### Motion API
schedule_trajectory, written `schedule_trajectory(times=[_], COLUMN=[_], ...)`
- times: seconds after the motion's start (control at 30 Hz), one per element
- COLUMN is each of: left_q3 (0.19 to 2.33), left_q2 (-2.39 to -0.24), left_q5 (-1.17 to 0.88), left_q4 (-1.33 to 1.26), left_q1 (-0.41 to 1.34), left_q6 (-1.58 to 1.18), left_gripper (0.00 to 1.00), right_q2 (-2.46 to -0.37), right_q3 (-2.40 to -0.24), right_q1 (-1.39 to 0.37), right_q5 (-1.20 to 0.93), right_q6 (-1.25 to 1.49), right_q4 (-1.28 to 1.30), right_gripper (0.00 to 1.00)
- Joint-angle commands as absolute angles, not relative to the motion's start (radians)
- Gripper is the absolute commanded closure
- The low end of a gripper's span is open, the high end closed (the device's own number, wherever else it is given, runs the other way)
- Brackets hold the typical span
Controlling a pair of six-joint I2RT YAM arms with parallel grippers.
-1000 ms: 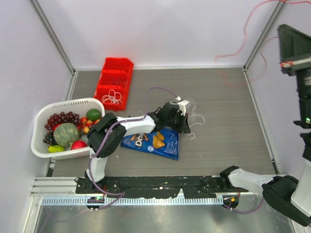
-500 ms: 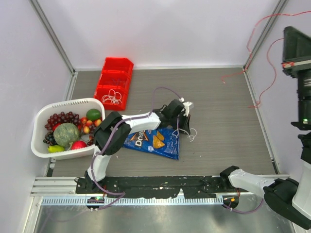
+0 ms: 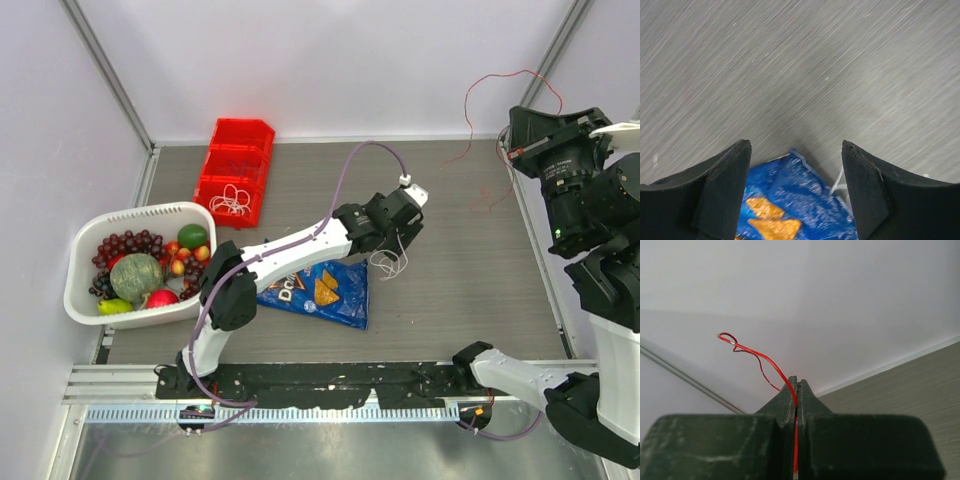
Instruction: Untangle the cables
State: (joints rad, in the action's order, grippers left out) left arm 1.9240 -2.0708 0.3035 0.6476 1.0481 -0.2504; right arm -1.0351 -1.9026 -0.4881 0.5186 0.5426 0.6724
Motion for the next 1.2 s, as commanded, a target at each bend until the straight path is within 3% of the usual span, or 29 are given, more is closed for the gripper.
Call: schedule_trajectory(times=[0.0, 0.1, 0.23, 0.33, 0.43, 0.57, 0.77, 1.03, 1.17], left_q3=[1.905, 1.916, 2.101, 2.114, 1.937, 1.796, 1.953, 1.904, 1.885], left_q2=[-2.04, -2.016, -2.098, -2.102, -2.024, -1.962, -2.066, -2.03, -1.993], left_q5=[0.471, 0.495, 0.459, 0.162, -0.328, -0.552, -0.444, -0.338, -0.293], left_q4=[0.743, 0.741, 0.944, 1.012, 0.855, 0.68, 0.975, 0.945, 0.93], left_q1=[1.063, 1.078, 1.075, 1.039, 0.994, 0.948, 0.899, 0.897, 0.893], left_q6=[-0.143, -0.101, -0.121, -0.182, -0.195, -0.336, -0.414, -0.667, -0.684], left_gripper=[0.21, 0.21, 0.24, 0.25, 0.22, 0.22, 0.29, 0.35, 0.43], right_q2=[-1.014, -1.029, -1.038, -1.086, -1.092, -1.097, -1.152, -1.213, -1.224], right_q3=[-1.916, -1.901, -1.85, -1.836, -1.783, -1.743, -1.668, -1.271, -1.171], right_q1=[-0.489, -0.491, -0.491, -0.489, -0.489, -0.486, -0.453, -0.155, -0.126], right_q5=[0.583, 0.629, 0.702, 0.796, 0.808, 0.798, 0.802, 0.292, 0.345], right_q6=[0.517, 0.505, 0.508, 0.541, 0.546, 0.548, 0.534, 0.532, 0.502], right_q4=[0.664, 0.712, 0.814, 0.969, 1.015, 1.037, 1.115, 1.062, 1.023], right_gripper=[0.99, 0.99, 0.99, 0.99, 0.99, 0.99, 0.99, 0.99, 1.0])
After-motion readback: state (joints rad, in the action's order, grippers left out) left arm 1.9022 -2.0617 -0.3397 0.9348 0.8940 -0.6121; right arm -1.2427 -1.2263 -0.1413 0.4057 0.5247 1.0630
